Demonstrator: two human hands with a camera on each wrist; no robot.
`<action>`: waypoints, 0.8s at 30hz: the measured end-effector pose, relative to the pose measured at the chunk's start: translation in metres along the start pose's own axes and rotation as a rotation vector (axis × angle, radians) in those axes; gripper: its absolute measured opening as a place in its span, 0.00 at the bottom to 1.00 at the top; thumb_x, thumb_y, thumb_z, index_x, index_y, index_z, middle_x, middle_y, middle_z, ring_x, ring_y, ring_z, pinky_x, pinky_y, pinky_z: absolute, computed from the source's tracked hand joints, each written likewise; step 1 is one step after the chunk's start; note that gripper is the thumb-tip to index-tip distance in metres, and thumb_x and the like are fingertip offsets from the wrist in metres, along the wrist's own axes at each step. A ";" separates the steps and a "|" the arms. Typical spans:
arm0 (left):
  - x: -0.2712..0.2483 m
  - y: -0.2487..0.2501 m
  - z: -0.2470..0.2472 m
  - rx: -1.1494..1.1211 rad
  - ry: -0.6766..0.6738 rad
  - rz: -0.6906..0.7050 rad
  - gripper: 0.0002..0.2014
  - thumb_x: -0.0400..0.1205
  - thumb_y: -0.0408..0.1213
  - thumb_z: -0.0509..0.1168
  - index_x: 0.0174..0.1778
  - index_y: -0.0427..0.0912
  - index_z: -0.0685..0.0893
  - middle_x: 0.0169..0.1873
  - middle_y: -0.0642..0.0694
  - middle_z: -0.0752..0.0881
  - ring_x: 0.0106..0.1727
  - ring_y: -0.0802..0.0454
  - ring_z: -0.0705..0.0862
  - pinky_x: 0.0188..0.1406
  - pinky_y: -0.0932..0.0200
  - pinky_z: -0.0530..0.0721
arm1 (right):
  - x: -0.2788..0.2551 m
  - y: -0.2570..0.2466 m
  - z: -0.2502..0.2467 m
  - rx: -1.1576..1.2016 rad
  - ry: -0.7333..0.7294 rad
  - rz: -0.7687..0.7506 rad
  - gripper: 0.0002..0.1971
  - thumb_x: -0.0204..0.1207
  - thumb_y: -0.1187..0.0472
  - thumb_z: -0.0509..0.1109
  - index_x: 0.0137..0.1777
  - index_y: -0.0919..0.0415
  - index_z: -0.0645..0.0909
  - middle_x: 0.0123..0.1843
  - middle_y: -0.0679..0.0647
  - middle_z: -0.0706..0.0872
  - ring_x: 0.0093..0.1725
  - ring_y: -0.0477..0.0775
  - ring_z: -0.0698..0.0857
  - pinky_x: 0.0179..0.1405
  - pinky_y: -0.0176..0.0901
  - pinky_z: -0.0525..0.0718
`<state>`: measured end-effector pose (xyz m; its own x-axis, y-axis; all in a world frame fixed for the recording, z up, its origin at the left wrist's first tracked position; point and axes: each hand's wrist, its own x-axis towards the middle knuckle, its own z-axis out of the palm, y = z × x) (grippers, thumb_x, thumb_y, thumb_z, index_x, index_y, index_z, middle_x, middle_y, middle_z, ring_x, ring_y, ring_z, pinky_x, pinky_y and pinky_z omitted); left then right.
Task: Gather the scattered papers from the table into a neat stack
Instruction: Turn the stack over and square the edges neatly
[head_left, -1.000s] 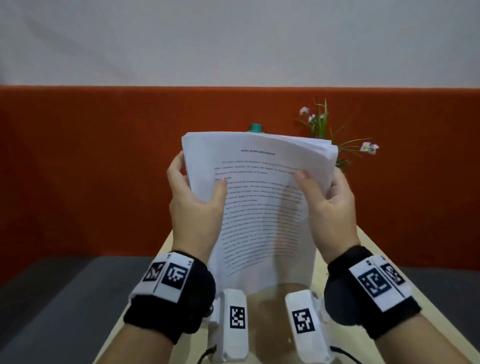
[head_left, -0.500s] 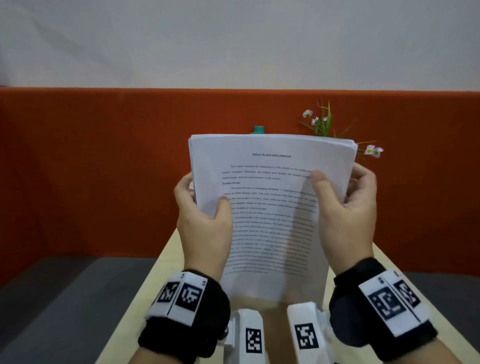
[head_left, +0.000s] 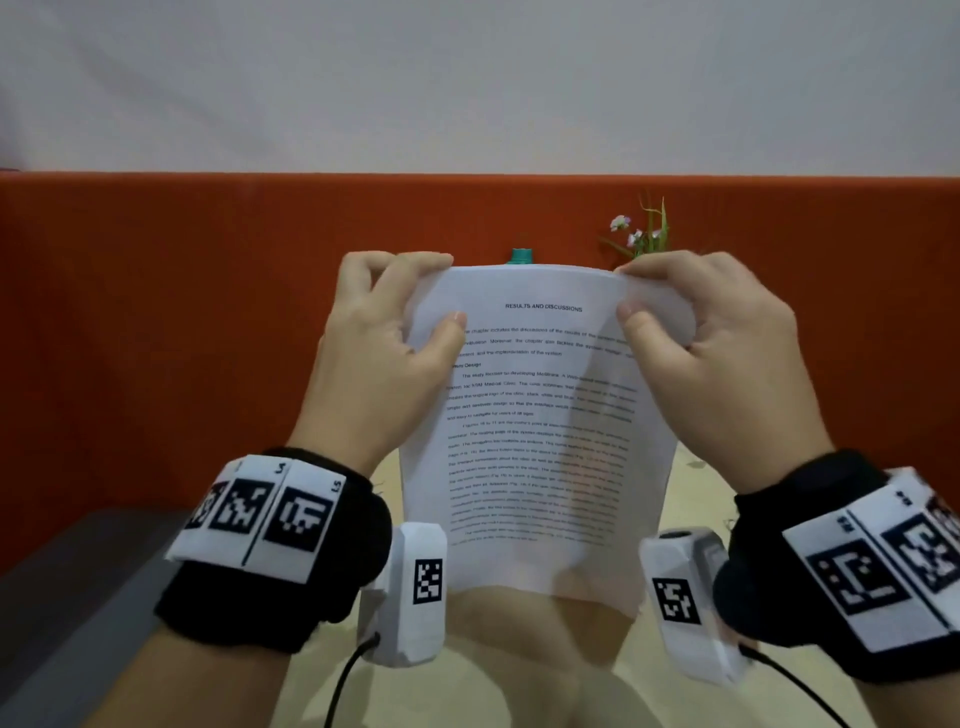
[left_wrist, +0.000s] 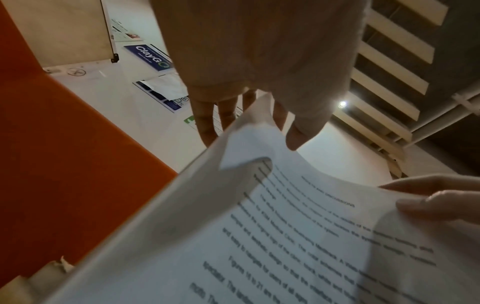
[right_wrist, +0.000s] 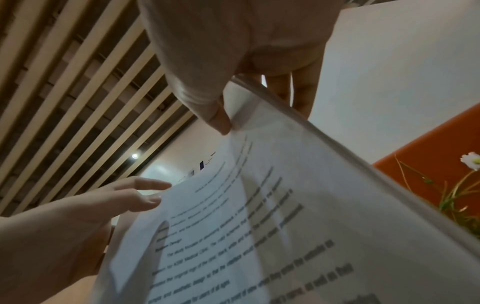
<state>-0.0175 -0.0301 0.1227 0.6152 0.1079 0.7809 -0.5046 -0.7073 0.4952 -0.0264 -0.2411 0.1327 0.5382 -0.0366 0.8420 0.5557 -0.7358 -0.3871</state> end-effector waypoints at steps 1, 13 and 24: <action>0.000 0.000 -0.001 -0.005 -0.010 0.002 0.23 0.79 0.44 0.67 0.72 0.57 0.76 0.58 0.55 0.68 0.49 0.67 0.74 0.50 0.71 0.74 | 0.000 -0.002 -0.002 -0.011 -0.013 0.008 0.14 0.77 0.55 0.65 0.62 0.44 0.80 0.52 0.42 0.77 0.50 0.37 0.74 0.44 0.38 0.77; -0.003 -0.001 0.007 -0.309 -0.044 -0.206 0.39 0.77 0.34 0.72 0.80 0.56 0.59 0.56 0.58 0.78 0.53 0.64 0.82 0.55 0.65 0.80 | 0.013 -0.031 -0.020 -0.521 -0.408 0.017 0.29 0.78 0.47 0.60 0.79 0.34 0.58 0.72 0.46 0.71 0.60 0.61 0.83 0.45 0.48 0.74; -0.028 -0.022 0.024 -0.805 -0.322 -0.478 0.19 0.74 0.41 0.73 0.61 0.43 0.86 0.51 0.46 0.94 0.51 0.48 0.92 0.49 0.54 0.89 | 0.020 -0.049 0.024 -0.563 -0.444 -0.173 0.42 0.77 0.40 0.59 0.85 0.50 0.43 0.87 0.53 0.52 0.85 0.58 0.50 0.81 0.60 0.45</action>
<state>-0.0095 -0.0343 0.0810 0.9367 -0.0210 0.3495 -0.3477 0.0599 0.9357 -0.0277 -0.1895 0.1594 0.7445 0.3004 0.5962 0.3103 -0.9464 0.0894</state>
